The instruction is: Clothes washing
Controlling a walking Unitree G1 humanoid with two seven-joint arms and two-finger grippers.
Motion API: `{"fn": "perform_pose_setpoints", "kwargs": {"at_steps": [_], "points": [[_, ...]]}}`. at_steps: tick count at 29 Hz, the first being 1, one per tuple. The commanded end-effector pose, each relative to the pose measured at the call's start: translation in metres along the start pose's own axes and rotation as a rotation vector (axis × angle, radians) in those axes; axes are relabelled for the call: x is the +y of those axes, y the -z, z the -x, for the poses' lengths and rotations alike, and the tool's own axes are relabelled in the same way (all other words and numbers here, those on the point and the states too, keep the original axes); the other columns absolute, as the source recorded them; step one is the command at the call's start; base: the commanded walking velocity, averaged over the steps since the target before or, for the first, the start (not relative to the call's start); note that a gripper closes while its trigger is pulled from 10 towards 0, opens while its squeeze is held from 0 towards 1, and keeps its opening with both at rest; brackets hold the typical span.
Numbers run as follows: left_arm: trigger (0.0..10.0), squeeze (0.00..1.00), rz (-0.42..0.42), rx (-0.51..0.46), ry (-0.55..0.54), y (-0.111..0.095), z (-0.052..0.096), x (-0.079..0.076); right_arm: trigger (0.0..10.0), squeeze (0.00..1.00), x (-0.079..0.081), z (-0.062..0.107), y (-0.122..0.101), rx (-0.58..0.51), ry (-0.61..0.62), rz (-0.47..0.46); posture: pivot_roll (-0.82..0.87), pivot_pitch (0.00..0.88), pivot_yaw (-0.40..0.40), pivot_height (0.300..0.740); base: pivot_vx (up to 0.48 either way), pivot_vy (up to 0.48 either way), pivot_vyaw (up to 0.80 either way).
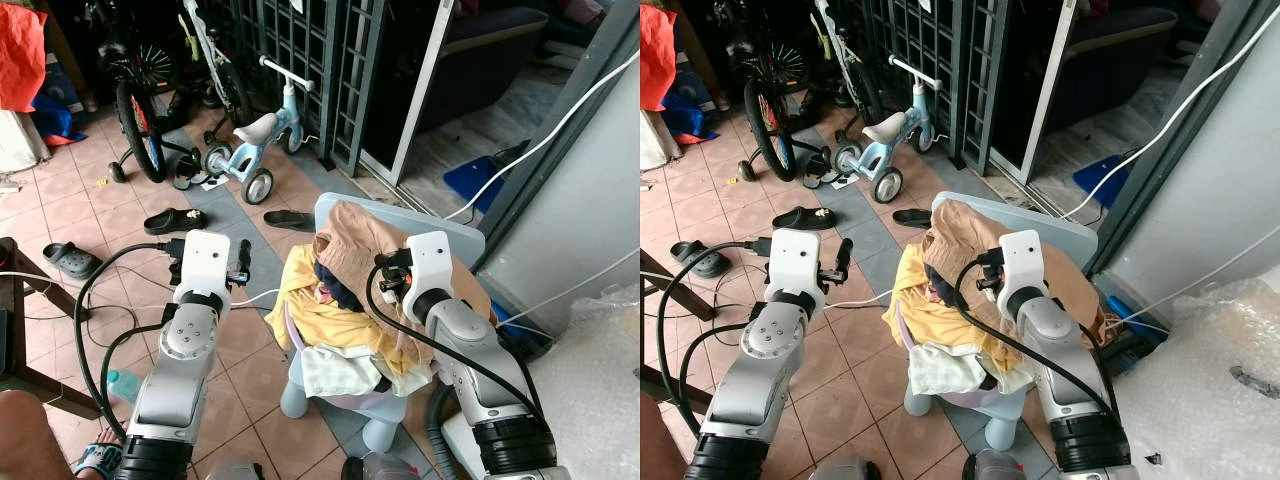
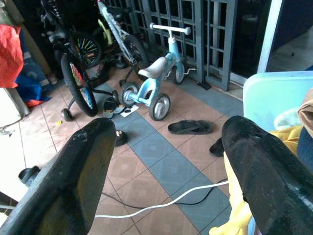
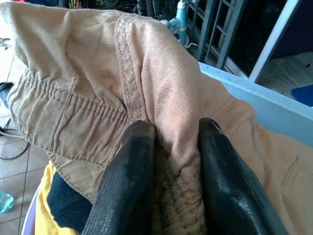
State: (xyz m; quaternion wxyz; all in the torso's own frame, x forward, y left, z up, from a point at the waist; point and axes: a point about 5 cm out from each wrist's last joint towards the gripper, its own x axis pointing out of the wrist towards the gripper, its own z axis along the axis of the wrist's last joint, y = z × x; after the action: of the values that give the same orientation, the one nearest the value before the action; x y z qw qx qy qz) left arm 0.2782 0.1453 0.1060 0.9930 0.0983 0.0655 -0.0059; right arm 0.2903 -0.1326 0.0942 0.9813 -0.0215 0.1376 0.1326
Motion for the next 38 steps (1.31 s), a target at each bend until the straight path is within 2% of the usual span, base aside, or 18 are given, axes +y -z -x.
{"fn": "perform_pose_setpoints", "kwargs": {"at_steps": [1, 7, 11, 13, 15, 16, 18, 19, 20, 21, 22, 23, 26, 27, 30, 32, 35, 38], "points": [[10.0, 0.00, -0.006, 0.005, 0.002, 0.002, 0.001, 0.001, 0.0, 0.00, -0.007, 0.002, -0.001, -0.002, 0.036, 0.005, -0.02, 0.000, -0.007, 0.740, 0.000, 0.000, 0.00], [10.0, 0.00, -0.012, 0.012, -0.002, 0.003, 0.001, 0.001, 0.0, 0.00, -0.018, 0.004, -0.010, -0.066, 0.124, -0.018, -0.02, 0.000, -0.016, 0.740, 0.000, 0.000, 0.00], [10.0, 0.00, -0.015, 0.013, -0.008, 0.003, 0.000, 0.004, 0.0, 0.00, -0.024, 0.006, -0.027, -0.186, 0.172, -0.111, -0.02, 0.000, -0.015, 0.740, 0.000, 0.000, 0.00], [10.0, 0.00, -0.016, 0.013, -0.006, 0.003, -0.001, 0.004, 0.0, 0.00, -0.016, 0.006, -0.040, -0.264, 0.097, -0.217, -0.02, 0.000, -0.007, 0.740, 0.000, 0.000, 0.00], [10.0, 0.00, -0.014, 0.014, -0.001, 0.003, -0.001, 0.003, 0.0, 0.00, -0.008, 0.006, -0.044, -0.279, 0.016, -0.258, -0.02, 0.000, -0.003, 0.740, 0.000, 0.000, 0.00], [10.0, 0.00, -0.012, 0.015, 0.001, 0.002, -0.001, 0.002, 0.0, 0.00, 0.001, 0.005, -0.040, -0.228, -0.069, -0.231, -0.02, 0.000, -0.003, 0.740, 0.000, 0.000, 0.00], [10.0, 0.00, -0.011, 0.015, 0.003, 0.002, -0.001, 0.001, 0.0, 0.00, 0.005, 0.004, -0.031, -0.165, -0.107, -0.168, -0.03, 0.000, -0.003, 0.740, 0.000, 0.000, 0.00], [10.0, 0.00, -0.010, 0.017, 0.009, 0.002, -0.001, 0.000, 2.9, 0.00, 0.002, 0.002, -0.012, -0.048, -0.074, -0.012, -0.03, 0.000, -0.002, 0.740, 0.000, 0.000, 0.00], [10.0, 0.00, -0.010, 0.019, 0.011, 0.003, -0.001, 0.000, 7.0, 0.49, -0.002, 0.002, -0.003, 0.004, -0.044, 0.045, -0.03, 0.000, -0.002, 0.740, 0.000, 0.000, 0.00], [10.0, 0.00, -0.010, 0.019, 0.013, 0.003, -0.001, 0.000, 10.0, 1.00, -0.008, 0.003, 0.005, 0.042, -0.009, 0.058, -0.03, 0.000, -0.003, 0.740, 0.000, 0.000, 0.00], [10.0, 0.00, -0.010, 0.019, 0.013, 0.003, -0.001, 0.000, 7.7, 1.00, -0.012, 0.004, 0.005, 0.026, 0.013, -0.009, -0.03, 0.000, -0.003, 0.740, 0.000, 0.000, 0.00], [10.0, 0.00, -0.009, 0.020, 0.012, 0.003, -0.001, 0.000, 0.0, 1.00, -0.014, 0.005, 0.005, 0.029, 0.030, -0.017, -0.02, 0.000, -0.004, 0.740, 0.000, 0.000, 0.00], [10.0, 0.00, -0.009, 0.024, 0.007, 0.004, -0.001, 0.002, 0.0, 1.00, -0.019, 0.006, 0.005, 0.044, 0.053, 0.012, -0.03, 0.000, -0.002, 0.740, 0.000, 0.000, 0.00], [10.0, 0.00, -0.009, 0.027, 0.008, 0.004, -0.001, 0.002, 0.0, 0.00, -0.018, 0.006, 0.007, 0.054, 0.047, 0.016, -0.03, 0.000, -0.002, 0.740, 0.000, 0.000, 0.00], [10.0, 0.00, -0.011, 0.026, 0.012, 0.004, -0.001, 0.001, 0.0, 0.00, -0.018, 0.006, 0.008, 0.058, 0.050, 0.018, -0.03, 0.000, -0.002, 0.740, 0.000, 0.000, 0.00], [10.0, 0.00, -0.009, 0.016, 0.010, 0.002, -0.002, 0.000, 0.0, 0.00, -0.017, 0.005, 0.003, 0.021, 0.067, 0.010, -0.03, 0.000, -0.002, 0.740, 0.000, 0.000, 0.00], [10.0, 0.00, 0.000, 0.002, -0.002, 0.000, -0.002, 0.001, 0.0, 0.00, -0.023, 0.007, -0.017, -0.120, 0.129, -0.066, -0.03, 0.000, -0.006, 0.740, 0.000, 0.000, 0.00], [10.0, 0.00, 0.010, -0.012, -0.004, -0.001, -0.002, 0.001, 0.0, 0.00, -0.025, 0.012, -0.045, -0.298, 0.125, -0.165, -0.03, 0.000, -0.006, 0.740, 0.000, 0.000, 0.00]]}}
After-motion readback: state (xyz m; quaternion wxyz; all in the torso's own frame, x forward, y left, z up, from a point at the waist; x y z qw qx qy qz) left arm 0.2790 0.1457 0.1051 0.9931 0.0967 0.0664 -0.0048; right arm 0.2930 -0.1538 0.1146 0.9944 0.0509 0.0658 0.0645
